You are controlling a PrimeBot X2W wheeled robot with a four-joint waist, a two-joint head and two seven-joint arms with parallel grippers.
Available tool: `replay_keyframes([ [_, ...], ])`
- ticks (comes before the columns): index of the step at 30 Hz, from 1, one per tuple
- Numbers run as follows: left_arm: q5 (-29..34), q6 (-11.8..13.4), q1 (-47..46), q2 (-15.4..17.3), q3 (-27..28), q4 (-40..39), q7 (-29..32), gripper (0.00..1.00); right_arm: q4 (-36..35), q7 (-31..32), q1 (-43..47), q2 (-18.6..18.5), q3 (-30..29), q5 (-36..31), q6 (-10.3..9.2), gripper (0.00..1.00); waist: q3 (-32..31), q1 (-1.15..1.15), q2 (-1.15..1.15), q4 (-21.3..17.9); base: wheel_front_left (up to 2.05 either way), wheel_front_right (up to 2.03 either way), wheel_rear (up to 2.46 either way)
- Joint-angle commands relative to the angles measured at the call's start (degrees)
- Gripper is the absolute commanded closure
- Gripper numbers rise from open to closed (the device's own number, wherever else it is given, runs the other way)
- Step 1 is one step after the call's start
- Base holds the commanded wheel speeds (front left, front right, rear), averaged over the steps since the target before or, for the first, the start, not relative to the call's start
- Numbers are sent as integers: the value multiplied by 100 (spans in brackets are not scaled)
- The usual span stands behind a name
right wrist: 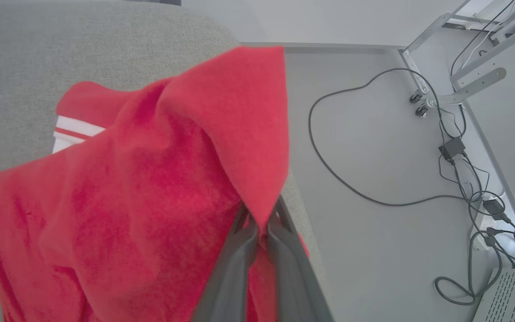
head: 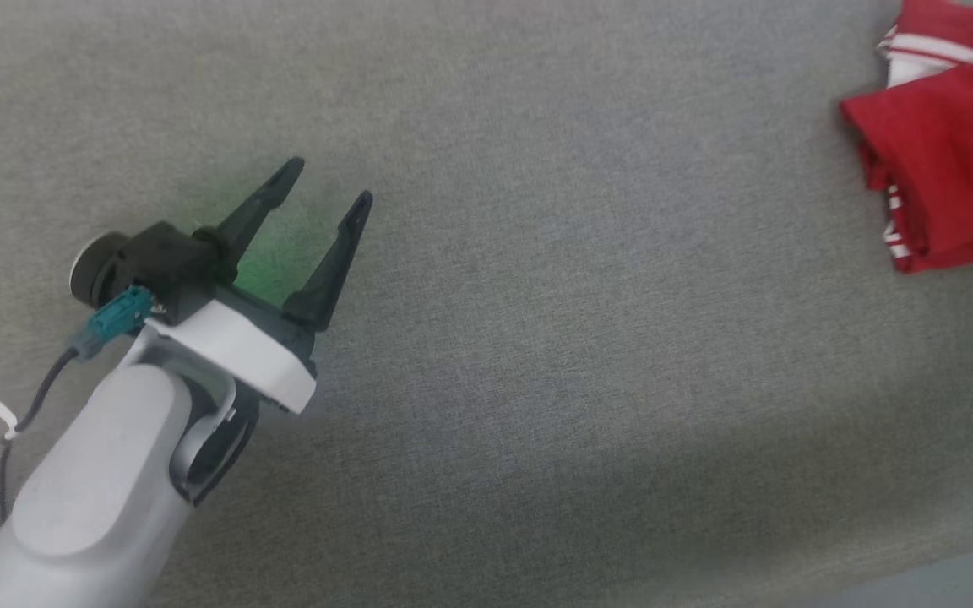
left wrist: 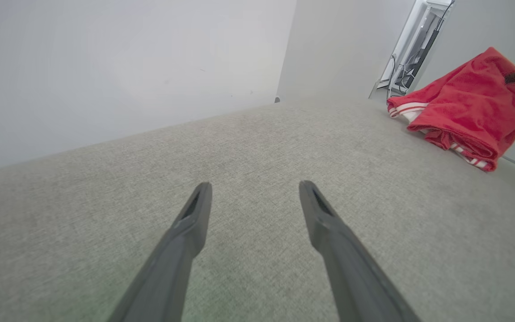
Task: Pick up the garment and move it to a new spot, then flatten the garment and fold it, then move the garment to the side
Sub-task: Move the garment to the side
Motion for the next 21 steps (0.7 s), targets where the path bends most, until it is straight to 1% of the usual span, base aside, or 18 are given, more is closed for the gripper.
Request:
replay_keyframes([
  [1,-19,-11,-134,26,-52,-7,25,0,70,-147,-117,-15,29,-75,-8,100,119,0,0,-17,0,0,0],
  [4,-48,-10,-312,42,-182,9,24,0,294,-396,-261,-27,36,-218,-8,100,239,0,0,30,0,0,0],
  [10,-119,-11,-601,65,-417,56,-3,0,841,-882,-506,163,81,-555,-8,100,454,0,0,172,0,0,0],
  [15,-221,-10,-711,77,-526,160,-60,0,1390,-1063,-695,362,38,-714,-7,100,503,0,0,285,0,0,0],
  [17,-262,-10,-716,73,-513,189,-66,0,1459,-1101,-717,377,47,-741,-7,100,499,0,0,299,0,0,0],
  [18,-322,-10,-704,65,-498,208,-83,0,1530,-1150,-760,389,20,-711,-8,88,493,0,0,311,0,0,0],
  [19,-358,-10,-693,70,-486,222,-96,0,1594,-1191,-787,397,16,-717,-8,68,484,0,0,320,0,0,0],
  [20,-393,-10,-676,85,-478,226,-109,0,1644,-1214,-798,406,40,-737,-7,64,469,0,0,328,0,0,0],
  [21,-412,-10,-667,118,-464,233,-118,0,1696,-1225,-817,408,61,-740,-7,56,453,0,0,334,0,0,0],
])
